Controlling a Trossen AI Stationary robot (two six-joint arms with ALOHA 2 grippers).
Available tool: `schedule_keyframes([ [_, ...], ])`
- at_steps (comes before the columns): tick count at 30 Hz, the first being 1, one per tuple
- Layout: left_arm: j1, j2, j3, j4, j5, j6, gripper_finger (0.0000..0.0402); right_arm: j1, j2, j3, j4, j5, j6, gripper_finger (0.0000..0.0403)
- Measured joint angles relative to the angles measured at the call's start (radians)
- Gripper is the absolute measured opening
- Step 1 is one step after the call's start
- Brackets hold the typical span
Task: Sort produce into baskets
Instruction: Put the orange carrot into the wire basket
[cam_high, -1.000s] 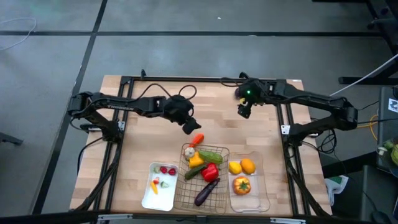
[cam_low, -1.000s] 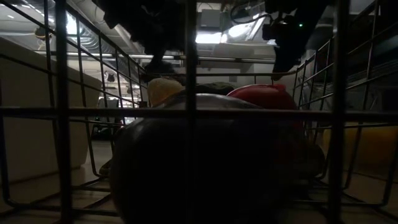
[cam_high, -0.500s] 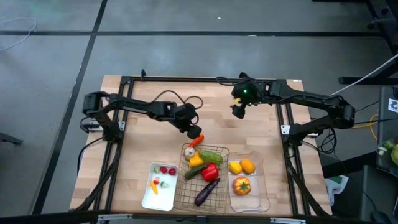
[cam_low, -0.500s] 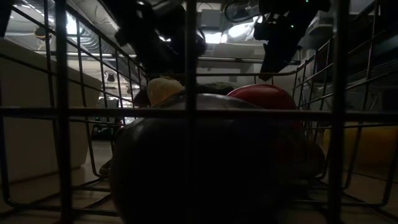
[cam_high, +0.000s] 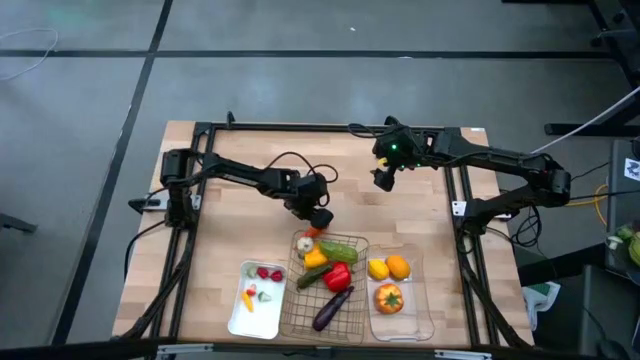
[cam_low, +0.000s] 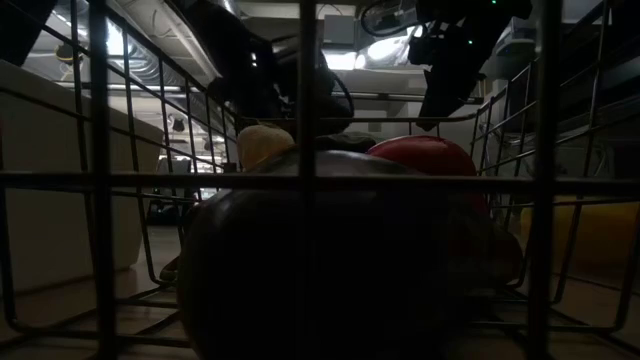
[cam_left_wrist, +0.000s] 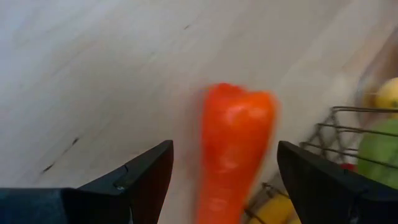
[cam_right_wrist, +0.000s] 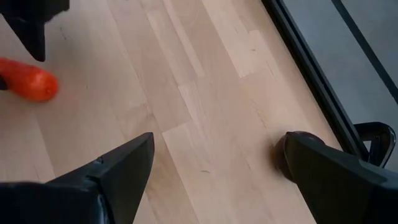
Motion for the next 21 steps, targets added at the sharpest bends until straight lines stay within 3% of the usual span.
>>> schedule_keyframes([
  [13,0.0,0.011,0.003,-0.115,-0.018,0.022,0.0274,0.0,0.0,0.0,-0.001,0.0,0.0,0.0356],
  [21,0.009,0.01,0.001,-0.125,-0.024,0.04,0.0193,0.0,0.0,0.0,-0.001,0.0,-0.035,0.0356],
])
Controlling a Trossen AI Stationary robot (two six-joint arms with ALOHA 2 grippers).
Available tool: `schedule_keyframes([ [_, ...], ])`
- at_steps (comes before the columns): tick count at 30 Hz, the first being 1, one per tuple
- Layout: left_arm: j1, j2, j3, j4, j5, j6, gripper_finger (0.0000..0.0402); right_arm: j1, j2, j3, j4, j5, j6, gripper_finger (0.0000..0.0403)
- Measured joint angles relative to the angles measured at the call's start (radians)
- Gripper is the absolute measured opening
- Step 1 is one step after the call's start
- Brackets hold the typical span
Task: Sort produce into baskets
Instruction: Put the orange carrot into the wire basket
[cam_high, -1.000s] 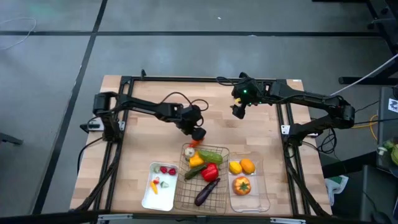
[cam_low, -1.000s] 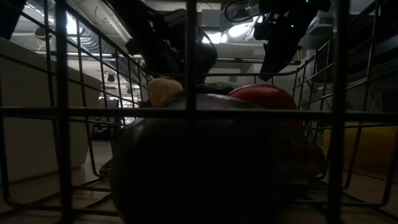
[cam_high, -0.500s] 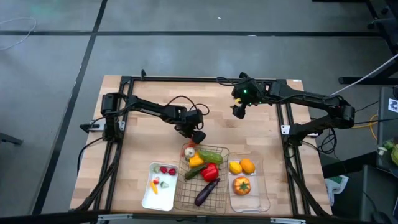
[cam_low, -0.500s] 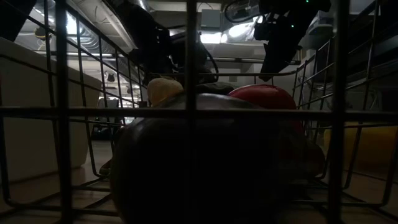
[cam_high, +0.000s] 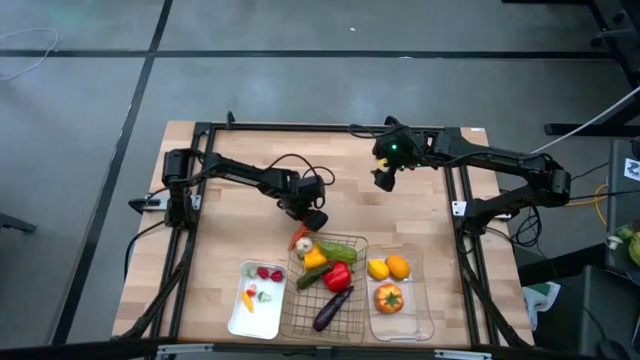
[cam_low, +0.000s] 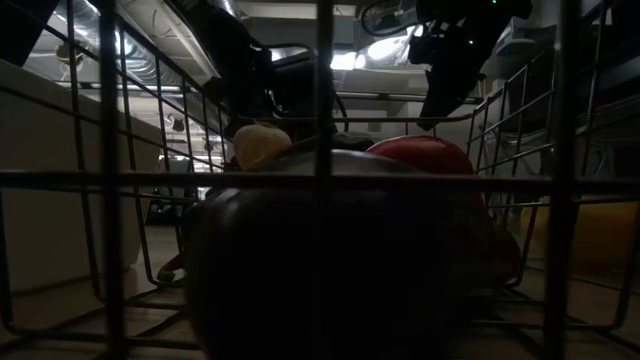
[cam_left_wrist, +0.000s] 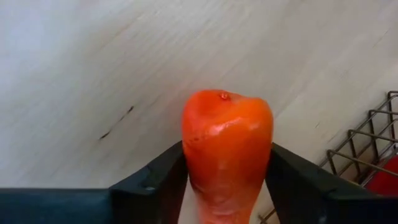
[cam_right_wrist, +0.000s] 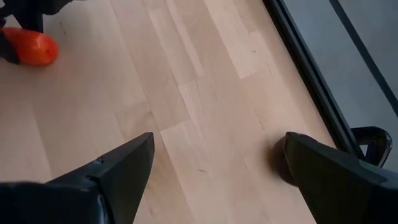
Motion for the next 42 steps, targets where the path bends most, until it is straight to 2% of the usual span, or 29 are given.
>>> schedule_keyframes([
  [5,0.023,-0.005,-0.001,0.001,-0.001,0.001,0.0159,0.0,0.0,0.0,0.0,0.0,-0.014,0.0356],
  [15,0.078,-0.016,-0.002,0.003,0.054,0.006,0.017,0.0,0.0,0.0,-0.008,0.002,-0.015,0.0356],
  [20,0.107,-0.074,0.01,0.001,0.057,0.048,0.0163,0.0,0.0,-0.001,-0.019,0.01,-0.016,0.0356],
  [29,0.136,-0.255,0.052,0.02,0.043,0.055,0.0172,0.0,0.0,-0.001,-0.031,0.011,-0.017,0.0356],
  [35,0.059,-0.344,0.064,0.107,0.036,0.047,0.0174,0.0,0.0,-0.001,-0.03,0.011,-0.016,0.0356],
  [42,-0.154,-0.353,0.064,0.24,-0.008,0.053,0.0174,0.0,0.0,-0.001,-0.03,0.011,-0.016,0.0356],
])
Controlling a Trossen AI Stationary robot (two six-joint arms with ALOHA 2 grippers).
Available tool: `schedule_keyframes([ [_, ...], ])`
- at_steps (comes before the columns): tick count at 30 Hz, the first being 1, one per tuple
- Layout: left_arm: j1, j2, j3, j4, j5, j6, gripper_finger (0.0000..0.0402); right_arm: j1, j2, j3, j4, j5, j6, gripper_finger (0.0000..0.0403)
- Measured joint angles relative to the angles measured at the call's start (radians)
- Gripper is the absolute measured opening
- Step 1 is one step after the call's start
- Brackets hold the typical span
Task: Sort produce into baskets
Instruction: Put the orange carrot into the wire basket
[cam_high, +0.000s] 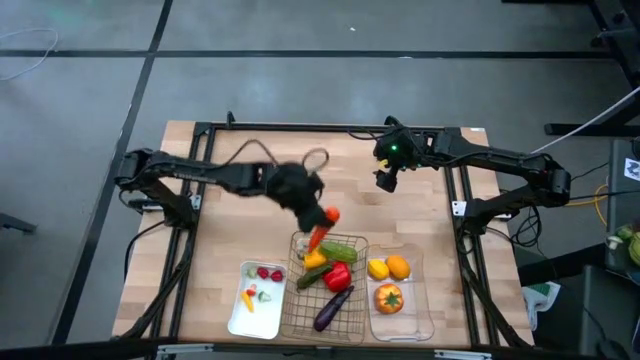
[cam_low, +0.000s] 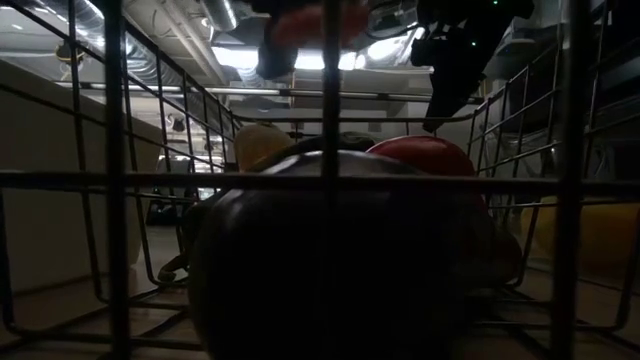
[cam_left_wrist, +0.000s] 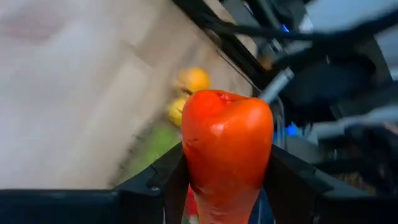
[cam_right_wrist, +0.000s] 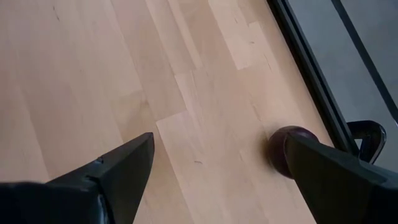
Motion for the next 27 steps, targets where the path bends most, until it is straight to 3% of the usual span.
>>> schedule_keyframes([
  [12,-0.295,0.119,0.0,0.042,-0.141,0.115,0.0175,0.0,0.0,0.0,0.001,0.0,0.001,0.0356],
  [27,-0.299,0.252,0.0,0.075,-0.144,0.106,0.0175,0.0,0.0,0.0,0.001,-0.001,0.001,0.0356],
])
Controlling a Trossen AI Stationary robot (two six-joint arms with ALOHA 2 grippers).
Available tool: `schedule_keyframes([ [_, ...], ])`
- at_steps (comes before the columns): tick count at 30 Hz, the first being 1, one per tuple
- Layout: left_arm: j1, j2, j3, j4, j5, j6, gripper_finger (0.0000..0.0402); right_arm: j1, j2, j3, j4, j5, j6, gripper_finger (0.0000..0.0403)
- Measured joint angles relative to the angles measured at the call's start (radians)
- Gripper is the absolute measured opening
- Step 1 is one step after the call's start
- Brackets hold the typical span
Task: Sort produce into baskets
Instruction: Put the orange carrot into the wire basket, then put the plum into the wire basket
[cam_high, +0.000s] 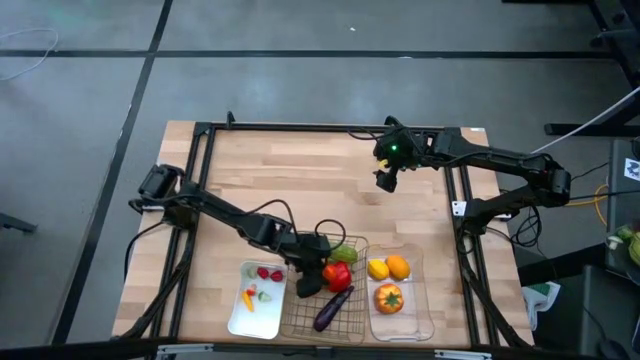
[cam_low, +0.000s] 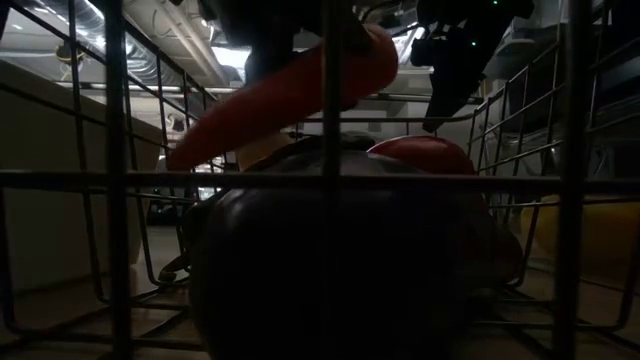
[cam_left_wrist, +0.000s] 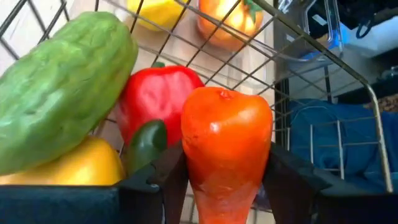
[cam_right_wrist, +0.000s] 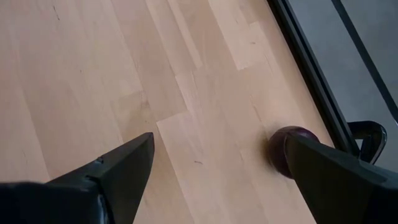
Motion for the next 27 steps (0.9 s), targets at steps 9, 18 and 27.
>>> schedule_keyframes([
  [9,0.002,0.008,0.0,0.021,-0.014,0.099,0.0207,0.0,0.0,0.0,0.0,-0.002,0.0,0.0356],
  [18,0.019,-0.013,0.0,-0.003,-0.01,0.136,0.0259,0.0,0.0,0.0,0.0,-0.002,0.0,0.0356],
  [27,0.103,-0.137,-0.001,-0.103,0.01,0.195,0.0234,0.0,0.0,0.0,-0.001,-0.002,0.0,0.0356],
])
